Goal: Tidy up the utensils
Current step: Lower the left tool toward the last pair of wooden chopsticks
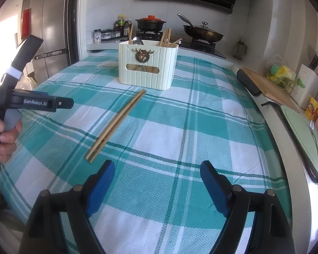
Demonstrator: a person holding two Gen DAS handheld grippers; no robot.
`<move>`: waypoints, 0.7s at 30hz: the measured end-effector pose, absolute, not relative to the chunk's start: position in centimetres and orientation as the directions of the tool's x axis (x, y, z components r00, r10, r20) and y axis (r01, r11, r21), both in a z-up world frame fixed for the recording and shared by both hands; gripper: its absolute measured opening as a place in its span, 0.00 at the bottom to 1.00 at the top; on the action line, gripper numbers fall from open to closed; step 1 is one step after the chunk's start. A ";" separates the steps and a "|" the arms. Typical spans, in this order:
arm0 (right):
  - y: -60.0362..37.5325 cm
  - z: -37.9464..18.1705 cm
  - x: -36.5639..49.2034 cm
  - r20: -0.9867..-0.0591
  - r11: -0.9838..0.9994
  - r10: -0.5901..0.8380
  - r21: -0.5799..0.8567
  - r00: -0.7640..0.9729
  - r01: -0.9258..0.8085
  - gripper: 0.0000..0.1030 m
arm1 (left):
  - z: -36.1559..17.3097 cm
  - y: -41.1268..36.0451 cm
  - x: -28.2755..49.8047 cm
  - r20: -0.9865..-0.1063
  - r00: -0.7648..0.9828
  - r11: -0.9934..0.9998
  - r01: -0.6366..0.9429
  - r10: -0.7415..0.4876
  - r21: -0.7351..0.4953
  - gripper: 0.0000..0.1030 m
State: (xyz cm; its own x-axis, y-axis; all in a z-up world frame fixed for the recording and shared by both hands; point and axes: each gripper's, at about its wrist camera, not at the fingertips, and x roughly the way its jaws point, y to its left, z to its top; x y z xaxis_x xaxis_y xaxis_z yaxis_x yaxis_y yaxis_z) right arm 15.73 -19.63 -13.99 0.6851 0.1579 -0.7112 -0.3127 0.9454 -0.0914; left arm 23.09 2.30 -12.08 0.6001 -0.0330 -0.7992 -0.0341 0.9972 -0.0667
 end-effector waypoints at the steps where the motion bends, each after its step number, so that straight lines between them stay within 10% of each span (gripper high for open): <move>1: -19.8 -14.1 15.8 -0.715 0.947 0.158 -0.084 0.680 -0.309 0.82 | -12.2 1.9 23.8 -0.801 0.597 0.997 -0.021 -0.045 -0.072 0.99; 21: -21.8 -14.2 14.8 -0.727 0.962 0.141 -0.059 0.672 -0.266 0.82 | -16.2 -3.6 31.3 -0.831 0.549 0.991 0.047 0.082 0.129 1.00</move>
State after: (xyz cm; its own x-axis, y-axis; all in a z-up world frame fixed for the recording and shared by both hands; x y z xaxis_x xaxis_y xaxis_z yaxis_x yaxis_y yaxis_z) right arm 14.79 -21.80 -14.23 0.6718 0.1411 -0.7272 -0.2661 0.9621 -0.0591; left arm 31.29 -3.56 -16.16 0.5494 0.0823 -0.8315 0.0471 0.9905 0.1291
